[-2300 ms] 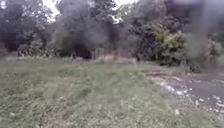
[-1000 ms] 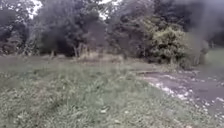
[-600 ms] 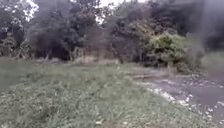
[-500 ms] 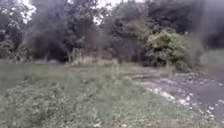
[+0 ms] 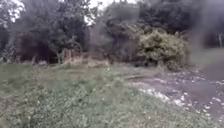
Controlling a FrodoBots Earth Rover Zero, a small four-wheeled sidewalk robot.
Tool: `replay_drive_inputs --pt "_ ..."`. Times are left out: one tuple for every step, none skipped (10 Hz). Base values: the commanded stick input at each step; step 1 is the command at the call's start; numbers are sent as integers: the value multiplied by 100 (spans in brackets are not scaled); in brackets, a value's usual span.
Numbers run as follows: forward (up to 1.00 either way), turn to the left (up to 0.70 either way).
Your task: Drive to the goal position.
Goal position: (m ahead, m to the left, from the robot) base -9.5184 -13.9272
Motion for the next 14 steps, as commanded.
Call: replay_drive_inputs --pt "0 -45" --pt "0 -45" --pt "0 -45" --pt "0 -45" --pt "0 -45" --pt "0 -45" --pt "0 -45" --pt "0 -45" --pt "0 -45" --pt "0 -45" --pt "0 -45" --pt "0 -45" --pt "0 -45" --pt "0 -45"
